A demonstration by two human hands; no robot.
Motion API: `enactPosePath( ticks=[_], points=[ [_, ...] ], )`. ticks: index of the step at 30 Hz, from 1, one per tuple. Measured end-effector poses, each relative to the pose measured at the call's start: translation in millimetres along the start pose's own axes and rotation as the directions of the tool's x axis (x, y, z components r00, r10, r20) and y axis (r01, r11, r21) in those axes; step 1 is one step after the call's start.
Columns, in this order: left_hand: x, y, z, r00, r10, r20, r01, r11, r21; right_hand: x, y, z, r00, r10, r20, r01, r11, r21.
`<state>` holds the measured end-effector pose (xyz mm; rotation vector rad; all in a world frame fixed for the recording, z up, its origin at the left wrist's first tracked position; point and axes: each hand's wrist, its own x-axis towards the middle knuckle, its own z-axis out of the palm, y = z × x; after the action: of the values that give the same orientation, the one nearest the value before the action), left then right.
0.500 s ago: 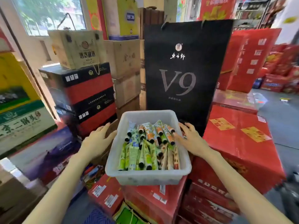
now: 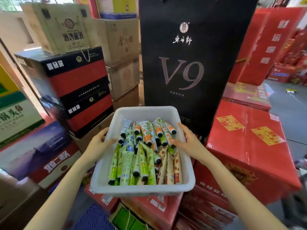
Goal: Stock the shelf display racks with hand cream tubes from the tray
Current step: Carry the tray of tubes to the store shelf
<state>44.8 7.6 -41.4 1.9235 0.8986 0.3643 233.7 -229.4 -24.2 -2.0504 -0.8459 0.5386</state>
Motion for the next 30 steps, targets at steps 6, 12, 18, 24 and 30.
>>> enactPosePath(
  ticks=[6, 12, 18, 24, 30],
  points=[
    [-1.4, -6.1, 4.2, 1.000, -0.002, -0.008, 0.001, 0.994, -0.110, 1.6, 6.0, 3.7, 0.998, 0.040, -0.047, -0.027, 0.971, 0.239],
    [-8.1, -8.5, -3.6, 0.999, -0.032, 0.001, 0.031, 0.977, -0.212, 3.5, 11.2, 7.7, 0.996, 0.069, -0.063, -0.036, 0.907, 0.420],
    [-3.5, -8.3, 0.2, 0.996, -0.088, -0.019, 0.075, 0.934, -0.350, 7.6, 11.2, 5.8, 0.993, 0.078, -0.090, -0.033, 0.906, 0.422],
    [1.6, -6.3, 3.8, 0.993, -0.065, -0.097, 0.028, 0.939, -0.343, 6.4, 8.8, 4.6, 0.987, 0.077, -0.139, -0.010, 0.903, 0.430],
    [-6.4, 10.3, 0.7, 0.990, 0.000, -0.140, -0.048, 0.938, -0.342, -4.0, 2.9, 1.8, 0.982, 0.089, -0.165, -0.005, 0.891, 0.454]
  ],
)
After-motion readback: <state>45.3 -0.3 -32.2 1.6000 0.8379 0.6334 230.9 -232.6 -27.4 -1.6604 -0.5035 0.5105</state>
